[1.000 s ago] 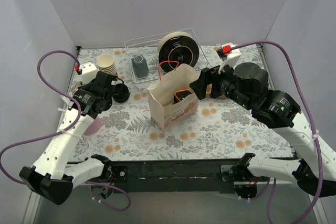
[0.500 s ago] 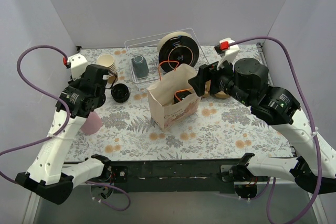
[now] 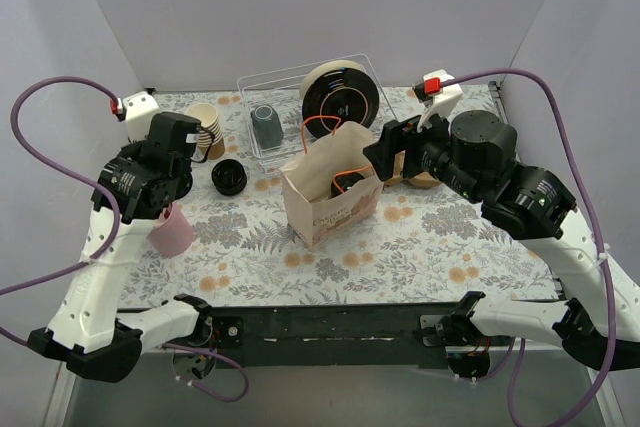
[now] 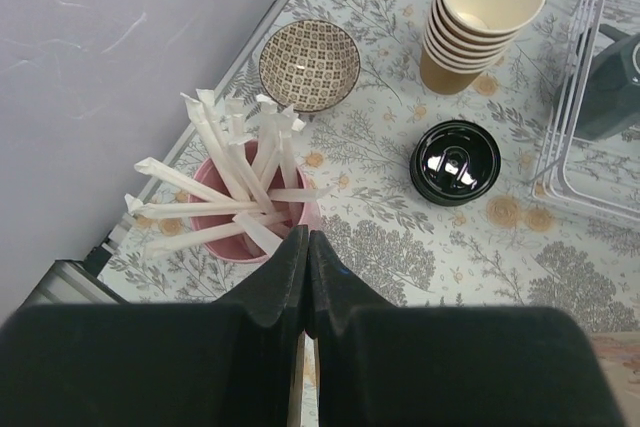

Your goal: Pack the takeout coffee

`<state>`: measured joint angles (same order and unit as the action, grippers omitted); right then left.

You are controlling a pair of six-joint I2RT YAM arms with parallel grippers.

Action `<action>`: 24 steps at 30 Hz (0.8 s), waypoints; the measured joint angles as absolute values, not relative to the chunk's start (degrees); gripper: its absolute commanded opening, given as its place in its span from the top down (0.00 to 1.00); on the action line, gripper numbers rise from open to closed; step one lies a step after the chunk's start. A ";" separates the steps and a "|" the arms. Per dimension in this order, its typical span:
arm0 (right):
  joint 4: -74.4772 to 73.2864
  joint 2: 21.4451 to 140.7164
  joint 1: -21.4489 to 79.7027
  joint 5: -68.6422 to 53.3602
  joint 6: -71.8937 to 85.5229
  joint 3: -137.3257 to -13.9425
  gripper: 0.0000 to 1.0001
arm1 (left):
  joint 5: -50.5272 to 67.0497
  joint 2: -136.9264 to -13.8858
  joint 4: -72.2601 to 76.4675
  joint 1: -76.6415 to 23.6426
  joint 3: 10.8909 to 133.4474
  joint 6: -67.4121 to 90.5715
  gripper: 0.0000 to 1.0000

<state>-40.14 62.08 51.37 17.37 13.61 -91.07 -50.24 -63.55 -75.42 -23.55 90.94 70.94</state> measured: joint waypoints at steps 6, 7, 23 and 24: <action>-40.14 61.39 51.37 18.09 13.17 -91.07 0.16 | -47.16 -64.45 -76.93 -23.55 95.81 70.67 1.00; -40.14 61.28 51.37 18.11 13.08 -91.07 0.16 | -46.92 -64.86 -77.06 -23.55 97.54 70.26 1.00; -39.64 61.01 51.37 20.03 12.36 -91.09 0.16 | -22.46 -61.89 -58.24 -23.35 114.32 67.94 1.00; -39.40 60.84 51.37 20.29 12.51 -91.07 0.17 | -18.41 -60.10 -54.72 -23.35 112.07 68.47 1.00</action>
<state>-39.40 60.84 51.37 20.29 12.51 -91.07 -18.41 -60.10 -54.72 -23.35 112.07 68.47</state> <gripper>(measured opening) 0.838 0.012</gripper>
